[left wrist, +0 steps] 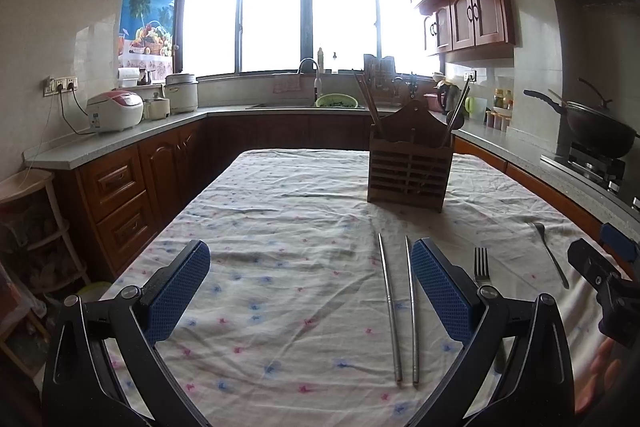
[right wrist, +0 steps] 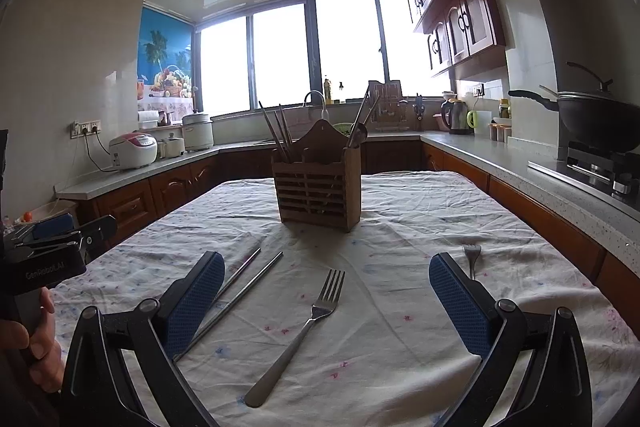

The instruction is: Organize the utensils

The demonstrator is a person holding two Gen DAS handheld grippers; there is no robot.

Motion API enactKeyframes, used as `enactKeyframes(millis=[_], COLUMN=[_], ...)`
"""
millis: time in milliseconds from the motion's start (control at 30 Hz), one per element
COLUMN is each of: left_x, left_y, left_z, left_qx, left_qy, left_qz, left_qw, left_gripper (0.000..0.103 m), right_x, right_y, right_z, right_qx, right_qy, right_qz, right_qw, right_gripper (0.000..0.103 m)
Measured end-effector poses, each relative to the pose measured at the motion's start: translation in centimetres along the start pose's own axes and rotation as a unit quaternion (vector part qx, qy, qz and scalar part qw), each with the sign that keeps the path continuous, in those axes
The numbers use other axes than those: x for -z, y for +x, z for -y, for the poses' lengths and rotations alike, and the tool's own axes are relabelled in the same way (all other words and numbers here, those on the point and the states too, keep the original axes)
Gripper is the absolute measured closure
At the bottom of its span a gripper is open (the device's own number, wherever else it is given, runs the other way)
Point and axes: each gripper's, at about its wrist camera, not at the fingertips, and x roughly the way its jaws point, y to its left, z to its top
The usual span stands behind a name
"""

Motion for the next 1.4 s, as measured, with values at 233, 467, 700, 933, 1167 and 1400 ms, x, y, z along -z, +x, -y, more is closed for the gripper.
enactKeyframes(millis=[233,467,700,933,1167,1400], left_x=[0.01,0.05,0.03,0.06,-0.04,-0.26], left_y=[0.07,-0.06,-0.06,-0.1,-0.28,-0.5], left_z=[0.01,0.08,0.04,0.03,0.01,0.05], left_qx=[-0.003,-0.004,-0.003,-0.004,-0.003,-0.003], left_qy=[0.001,0.005,0.005,0.005,0.009,0.011], left_qz=[-0.007,-0.006,-0.007,-0.007,-0.005,-0.002], left_qw=[1.0,1.0,1.0,1.0,0.9999,0.9999], left_gripper=[0.0,0.0,0.0,0.0,0.0,0.0], right_x=[0.1,0.09,0.09,0.03,0.03,0.05], right_y=[-0.06,0.08,0.13,0.18,0.04,-0.03], right_z=[0.14,0.39,0.4,0.4,0.4,0.43], right_qx=[-0.002,-0.004,-0.003,-0.004,-0.005,-0.004], right_qy=[0.006,0.011,0.011,0.012,0.014,0.014], right_qz=[-0.001,-0.003,-0.003,-0.001,0.003,0.003], right_qw=[1.0,1.0,1.0,1.0,1.0,1.0], right_gripper=[0.0,0.0,0.0,0.0,0.0,0.0])
